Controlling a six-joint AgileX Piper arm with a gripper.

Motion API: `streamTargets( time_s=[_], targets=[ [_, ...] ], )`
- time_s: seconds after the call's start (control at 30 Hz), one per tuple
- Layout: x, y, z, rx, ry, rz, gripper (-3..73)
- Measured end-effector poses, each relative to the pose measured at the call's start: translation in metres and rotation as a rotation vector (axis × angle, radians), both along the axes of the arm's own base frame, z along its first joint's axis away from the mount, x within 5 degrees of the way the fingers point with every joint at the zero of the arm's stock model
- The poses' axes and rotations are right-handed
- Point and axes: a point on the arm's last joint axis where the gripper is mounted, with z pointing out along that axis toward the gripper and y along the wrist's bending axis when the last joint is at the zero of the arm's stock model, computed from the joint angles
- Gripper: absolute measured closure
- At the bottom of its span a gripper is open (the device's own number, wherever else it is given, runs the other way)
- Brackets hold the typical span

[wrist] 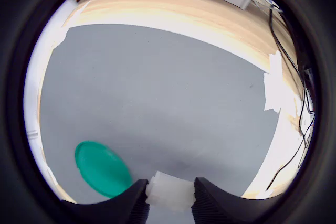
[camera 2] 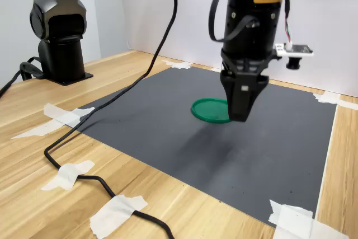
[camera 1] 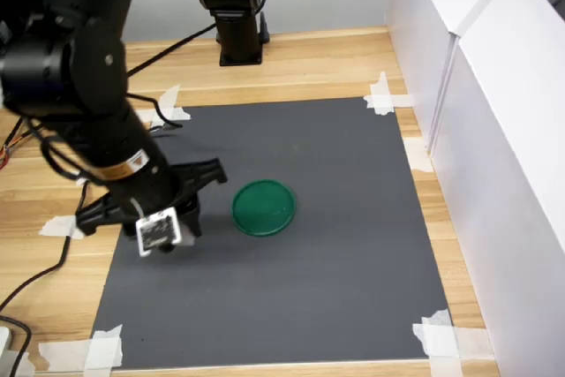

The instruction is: Grasp a white terminal and put it on the green lid.

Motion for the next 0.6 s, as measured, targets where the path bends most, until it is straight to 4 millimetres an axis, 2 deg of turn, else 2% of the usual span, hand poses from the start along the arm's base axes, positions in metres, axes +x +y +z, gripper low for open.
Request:
streamTargets(
  time_s=[0.1,0.3,0.43,0.6],
  targets=[
    [-0.021,0.018,-0.005,0.002,0.022,0.038,38.1],
    [-0.053,0.052,-0.031,-0.003,0.043,0.131,38.1],
    [-0.059,0.070,-0.042,-0.003,0.026,0.177,38.1],
    [-0.055,0.072,-0.041,-0.010,-0.034,0.168,38.1]
  ],
)
